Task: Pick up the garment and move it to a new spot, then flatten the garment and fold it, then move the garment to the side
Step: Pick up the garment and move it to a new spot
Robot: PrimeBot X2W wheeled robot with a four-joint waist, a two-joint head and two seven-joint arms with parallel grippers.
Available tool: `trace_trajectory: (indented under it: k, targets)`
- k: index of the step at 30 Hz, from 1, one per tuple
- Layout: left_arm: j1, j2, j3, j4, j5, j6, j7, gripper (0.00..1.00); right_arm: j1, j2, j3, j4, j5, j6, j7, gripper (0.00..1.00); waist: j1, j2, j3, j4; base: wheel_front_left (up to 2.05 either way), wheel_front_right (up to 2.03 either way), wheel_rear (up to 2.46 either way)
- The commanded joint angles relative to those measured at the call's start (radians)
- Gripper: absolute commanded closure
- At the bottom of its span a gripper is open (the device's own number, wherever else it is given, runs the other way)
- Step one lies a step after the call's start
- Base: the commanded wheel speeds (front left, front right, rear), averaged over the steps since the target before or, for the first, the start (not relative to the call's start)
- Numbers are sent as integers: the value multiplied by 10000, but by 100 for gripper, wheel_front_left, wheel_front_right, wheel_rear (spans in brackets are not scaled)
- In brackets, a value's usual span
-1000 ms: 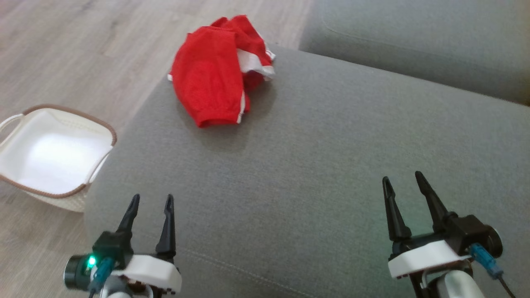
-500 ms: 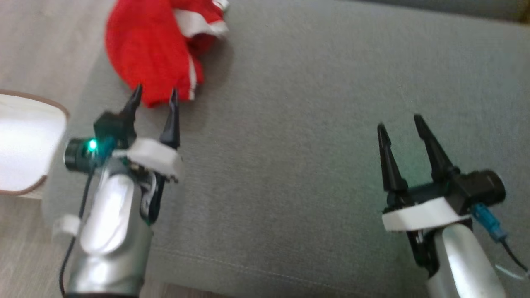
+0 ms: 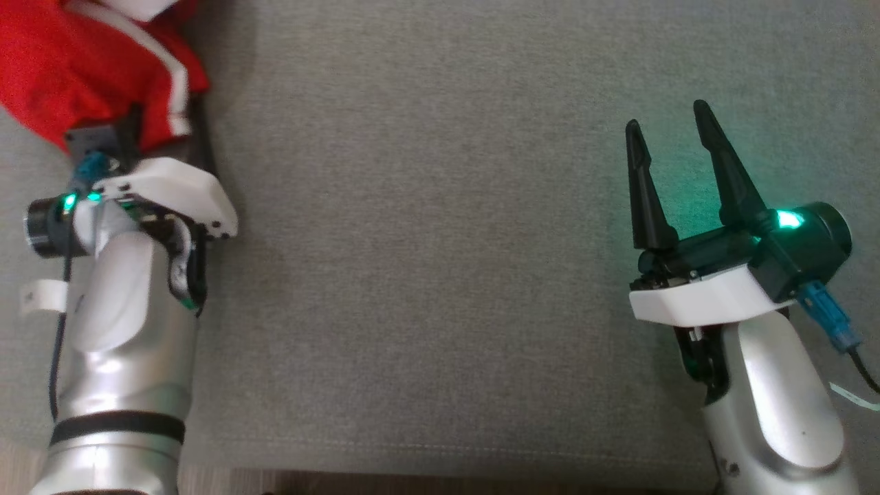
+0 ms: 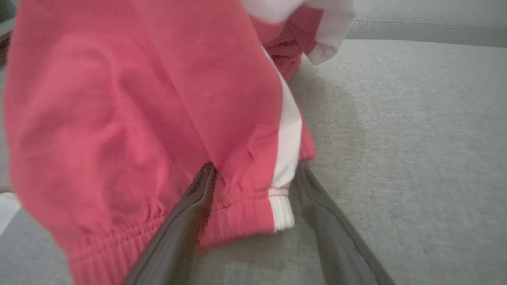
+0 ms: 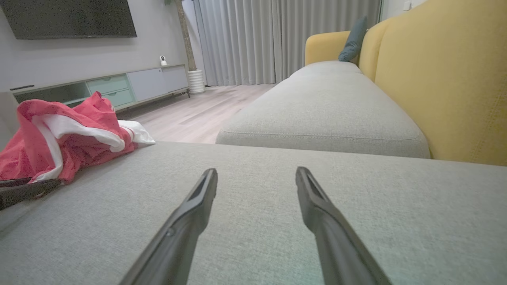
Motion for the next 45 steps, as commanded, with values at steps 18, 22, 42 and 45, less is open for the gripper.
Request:
trace_trajectory:
  k: [18,22,42,45]
  targets:
    - [-259,918,773,-537,-444,286,-721,100,-47,-12,48,-282,143,75,-93,0,-2,1,-396,-178,0,0,0]
    - [-137,898,545,-1456,-267,194,-755,100,93,-12,-40,-246,169,75,-93,0,-2,1,-834,-141,0,0,0]
    - [-405,614,-1586,-6052,724,-620,142,100,787,-12,-128,-112,469,75,-93,0,-2,1,-2599,-960,0,0,0]
    - [-687,257,-2188,-6460,759,-873,317,100,851,-12,-141,-110,505,75,-93,0,-2,1,-2723,-1293,0,0,0]
